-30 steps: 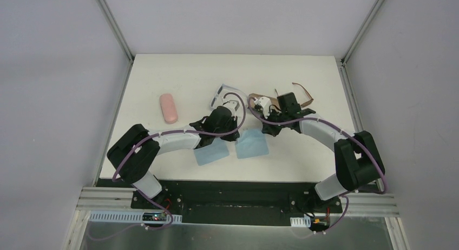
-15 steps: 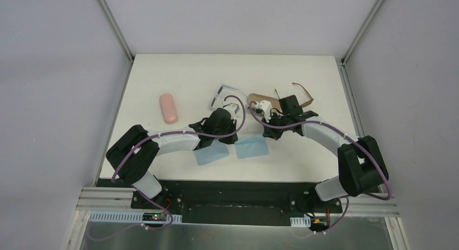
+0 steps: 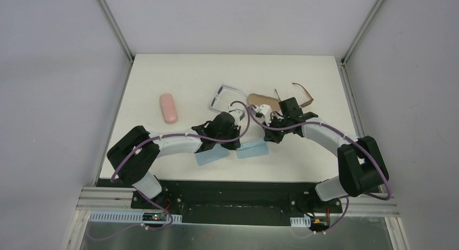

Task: Organize the sunglasses
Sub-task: Fold the glasses cleaning cloth at the center of the board.

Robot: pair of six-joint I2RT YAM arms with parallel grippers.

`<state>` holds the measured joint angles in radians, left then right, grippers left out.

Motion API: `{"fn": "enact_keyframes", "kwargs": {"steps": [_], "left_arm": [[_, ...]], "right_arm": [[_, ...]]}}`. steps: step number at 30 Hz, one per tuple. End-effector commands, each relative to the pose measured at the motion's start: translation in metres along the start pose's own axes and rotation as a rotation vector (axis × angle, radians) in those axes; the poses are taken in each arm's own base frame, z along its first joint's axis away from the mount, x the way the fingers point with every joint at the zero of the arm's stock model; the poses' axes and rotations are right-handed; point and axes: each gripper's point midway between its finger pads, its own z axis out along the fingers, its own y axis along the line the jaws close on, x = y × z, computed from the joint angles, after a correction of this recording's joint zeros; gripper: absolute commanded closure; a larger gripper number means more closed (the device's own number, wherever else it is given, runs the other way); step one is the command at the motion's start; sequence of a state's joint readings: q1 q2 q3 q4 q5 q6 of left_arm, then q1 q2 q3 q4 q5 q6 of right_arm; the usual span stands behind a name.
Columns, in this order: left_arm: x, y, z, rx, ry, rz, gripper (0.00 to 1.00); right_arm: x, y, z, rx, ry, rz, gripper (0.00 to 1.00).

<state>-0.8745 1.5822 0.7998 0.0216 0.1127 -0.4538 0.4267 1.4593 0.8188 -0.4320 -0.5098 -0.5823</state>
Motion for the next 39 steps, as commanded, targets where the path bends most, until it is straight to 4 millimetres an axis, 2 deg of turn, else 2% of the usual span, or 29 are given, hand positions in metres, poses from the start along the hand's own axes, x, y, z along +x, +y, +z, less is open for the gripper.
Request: {"fn": "enact_keyframes", "kwargs": {"steps": [1, 8, 20, 39], "left_arm": [[-0.011, -0.015, -0.001, 0.036, -0.021, 0.025, 1.00], [-0.010, -0.010, -0.002, 0.011, -0.023, 0.021, 1.00], [-0.006, -0.003, -0.004, -0.021, -0.026, 0.013, 1.00], [0.005, -0.005, -0.001, 0.005, 0.006, -0.002, 1.00]], "right_arm": [[-0.006, 0.006, -0.004, -0.036, -0.023, -0.038, 1.00], [0.002, 0.012, -0.002, -0.066, -0.001, -0.039, 1.00], [0.005, 0.019, -0.001, -0.106, 0.009, -0.030, 1.00], [0.019, 0.018, 0.006, -0.124, 0.057, -0.021, 1.00]]}}
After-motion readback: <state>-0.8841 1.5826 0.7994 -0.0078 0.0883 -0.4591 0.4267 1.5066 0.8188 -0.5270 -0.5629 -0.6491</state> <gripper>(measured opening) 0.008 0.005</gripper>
